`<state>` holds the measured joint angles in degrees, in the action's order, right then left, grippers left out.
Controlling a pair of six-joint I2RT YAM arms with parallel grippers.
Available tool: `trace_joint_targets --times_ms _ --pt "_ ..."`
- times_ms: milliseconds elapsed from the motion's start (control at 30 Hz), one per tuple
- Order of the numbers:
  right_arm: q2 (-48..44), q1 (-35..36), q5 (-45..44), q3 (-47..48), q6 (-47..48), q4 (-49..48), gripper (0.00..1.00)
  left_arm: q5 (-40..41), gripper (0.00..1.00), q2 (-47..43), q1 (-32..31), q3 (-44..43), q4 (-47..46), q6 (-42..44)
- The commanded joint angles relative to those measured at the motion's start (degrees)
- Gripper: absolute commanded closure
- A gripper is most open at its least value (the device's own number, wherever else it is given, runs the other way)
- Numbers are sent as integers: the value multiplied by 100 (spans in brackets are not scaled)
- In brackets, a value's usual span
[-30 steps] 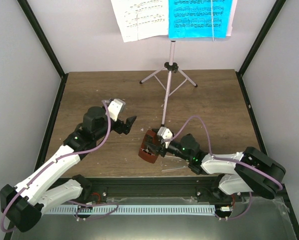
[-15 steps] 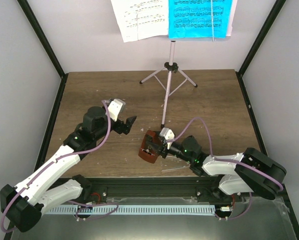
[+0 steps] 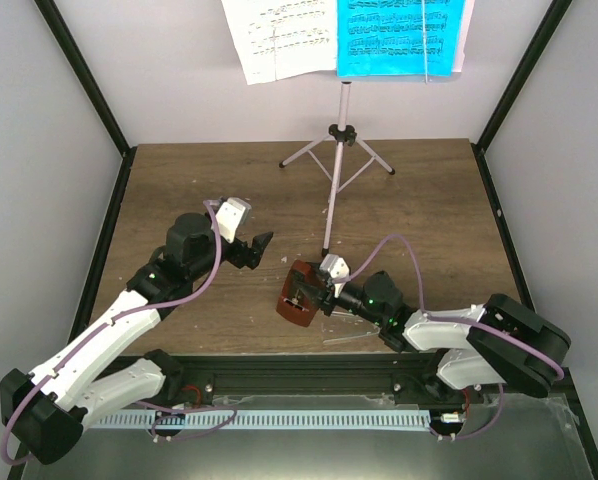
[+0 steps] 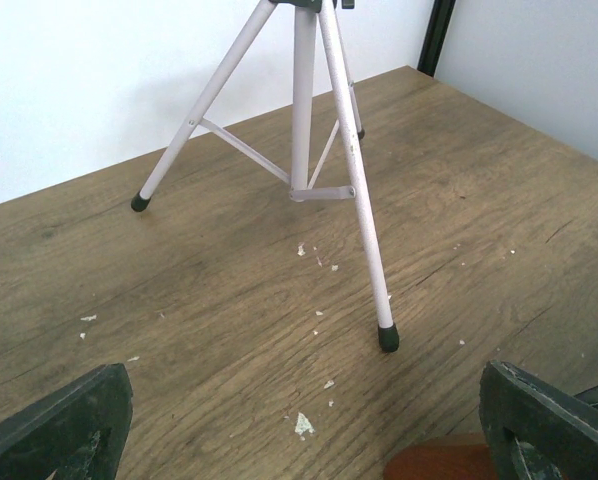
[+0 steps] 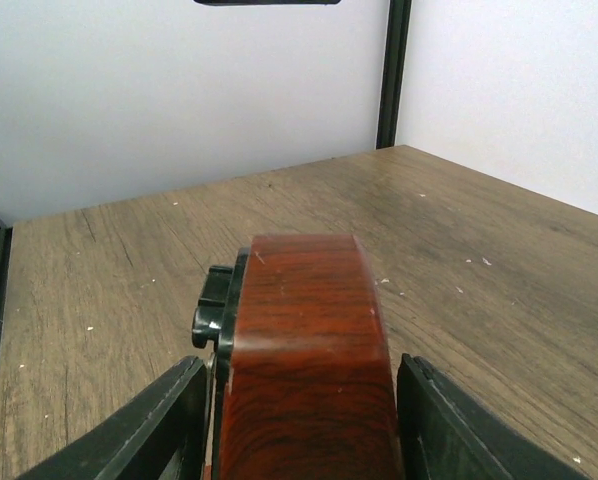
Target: Pack up the instrument practice props
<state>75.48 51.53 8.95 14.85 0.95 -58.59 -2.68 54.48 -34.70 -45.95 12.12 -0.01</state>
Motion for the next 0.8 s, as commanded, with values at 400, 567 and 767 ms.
trace_joint_targets --times_ms 400,567,767 --pt "20 -20 -252 443 -155 380 44 -75 4 18 20 12 -61 -36" --pt "-11 -29 -275 466 -234 454 44 -94 4 42 17 10 -69 -48" --pt "-4 -38 -163 287 -257 185 42 -101 4 45 17 8 -69 -48"
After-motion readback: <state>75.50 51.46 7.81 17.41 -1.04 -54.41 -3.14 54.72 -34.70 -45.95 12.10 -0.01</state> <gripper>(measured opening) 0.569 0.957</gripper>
